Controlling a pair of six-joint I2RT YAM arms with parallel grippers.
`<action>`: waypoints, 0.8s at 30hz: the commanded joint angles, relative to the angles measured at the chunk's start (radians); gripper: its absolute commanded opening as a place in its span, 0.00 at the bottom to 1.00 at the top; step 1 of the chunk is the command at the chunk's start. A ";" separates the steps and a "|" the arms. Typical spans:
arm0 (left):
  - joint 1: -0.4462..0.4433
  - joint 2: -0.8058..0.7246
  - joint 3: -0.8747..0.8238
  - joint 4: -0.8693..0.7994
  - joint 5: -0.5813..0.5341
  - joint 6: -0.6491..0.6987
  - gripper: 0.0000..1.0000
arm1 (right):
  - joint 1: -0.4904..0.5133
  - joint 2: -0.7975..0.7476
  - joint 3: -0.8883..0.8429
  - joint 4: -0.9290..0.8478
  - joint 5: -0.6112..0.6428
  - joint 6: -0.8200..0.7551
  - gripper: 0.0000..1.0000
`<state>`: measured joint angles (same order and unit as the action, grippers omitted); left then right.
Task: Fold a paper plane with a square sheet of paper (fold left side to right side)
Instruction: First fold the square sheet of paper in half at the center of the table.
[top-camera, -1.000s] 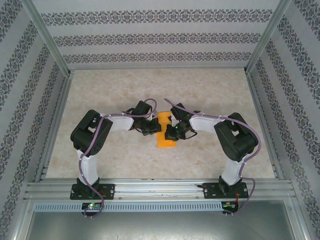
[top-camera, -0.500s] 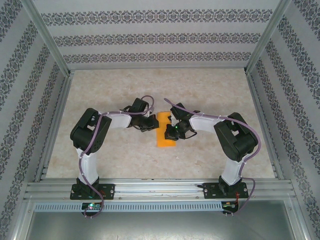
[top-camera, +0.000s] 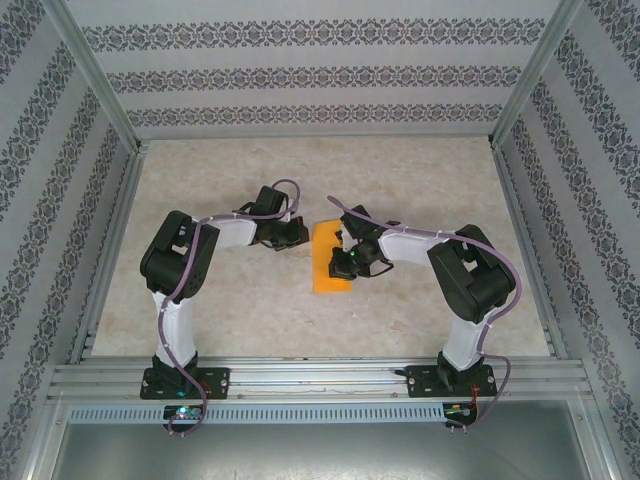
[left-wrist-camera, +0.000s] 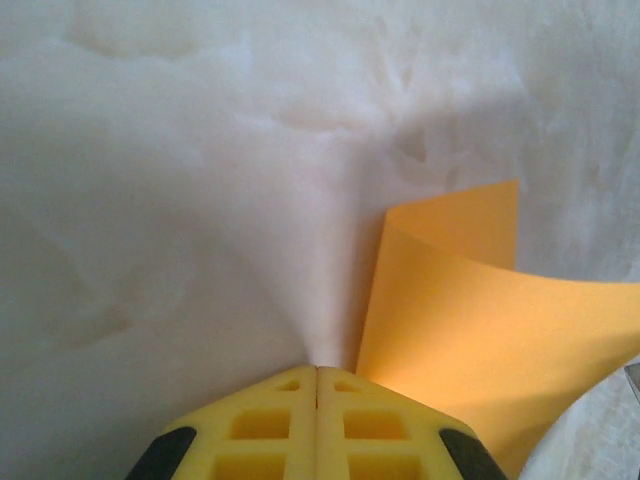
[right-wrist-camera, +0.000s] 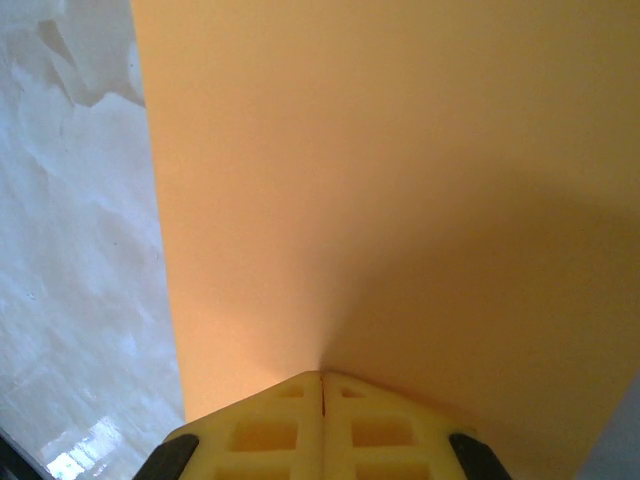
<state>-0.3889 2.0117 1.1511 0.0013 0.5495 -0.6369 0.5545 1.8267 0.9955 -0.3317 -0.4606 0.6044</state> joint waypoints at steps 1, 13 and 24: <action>0.023 -0.015 0.008 0.006 -0.057 0.039 0.05 | 0.007 0.063 -0.043 -0.147 0.099 -0.010 0.00; -0.045 -0.093 -0.069 0.167 0.080 -0.032 0.05 | 0.007 0.064 -0.049 -0.142 0.103 -0.006 0.00; -0.065 0.042 0.030 0.189 0.082 -0.038 0.05 | 0.007 0.067 -0.048 -0.143 0.102 -0.005 0.00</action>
<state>-0.4515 2.0296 1.1469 0.1486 0.6247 -0.6666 0.5545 1.8271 0.9951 -0.3302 -0.4606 0.6044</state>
